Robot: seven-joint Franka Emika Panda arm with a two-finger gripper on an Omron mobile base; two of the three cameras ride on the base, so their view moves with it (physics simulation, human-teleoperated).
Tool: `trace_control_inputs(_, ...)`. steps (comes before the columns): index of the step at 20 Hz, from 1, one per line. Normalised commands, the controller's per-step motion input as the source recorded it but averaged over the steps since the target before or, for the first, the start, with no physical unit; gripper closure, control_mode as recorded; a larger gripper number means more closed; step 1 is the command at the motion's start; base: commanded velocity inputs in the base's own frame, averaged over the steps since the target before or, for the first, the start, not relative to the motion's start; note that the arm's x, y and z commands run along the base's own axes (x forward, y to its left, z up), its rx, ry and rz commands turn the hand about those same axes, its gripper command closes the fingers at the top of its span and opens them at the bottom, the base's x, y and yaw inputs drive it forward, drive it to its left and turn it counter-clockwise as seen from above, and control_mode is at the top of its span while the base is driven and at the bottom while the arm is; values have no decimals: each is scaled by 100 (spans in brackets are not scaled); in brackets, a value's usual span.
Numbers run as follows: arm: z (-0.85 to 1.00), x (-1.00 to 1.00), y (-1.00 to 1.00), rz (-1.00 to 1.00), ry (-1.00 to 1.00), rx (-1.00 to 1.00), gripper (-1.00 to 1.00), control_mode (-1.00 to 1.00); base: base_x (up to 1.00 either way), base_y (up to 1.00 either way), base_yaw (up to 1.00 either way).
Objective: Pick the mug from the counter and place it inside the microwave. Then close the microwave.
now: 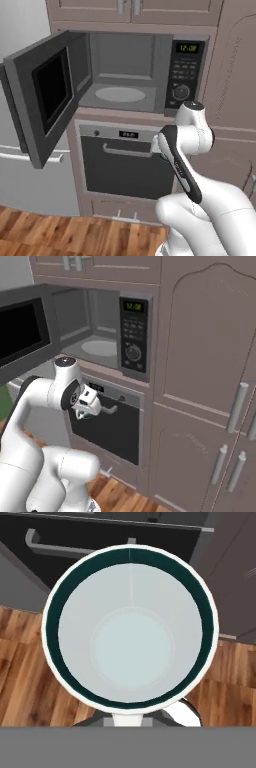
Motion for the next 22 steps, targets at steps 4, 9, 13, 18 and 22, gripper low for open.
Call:
trace_control_inputs(4,0,0,0,0,0,0,100,100,25,0,-42)
trace_control_inputs(9,0,0,0,0,0,0,100,100,27,7,-47)
trace_control_inputs(13,0,0,0,0,0,0,100,100,32,38,-37)
trace_control_inputs(18,0,0,0,0,0,0,100,100,6,50,-6)
trace_control_inputs(22,0,0,0,0,0,0,100,100,0,80,4)
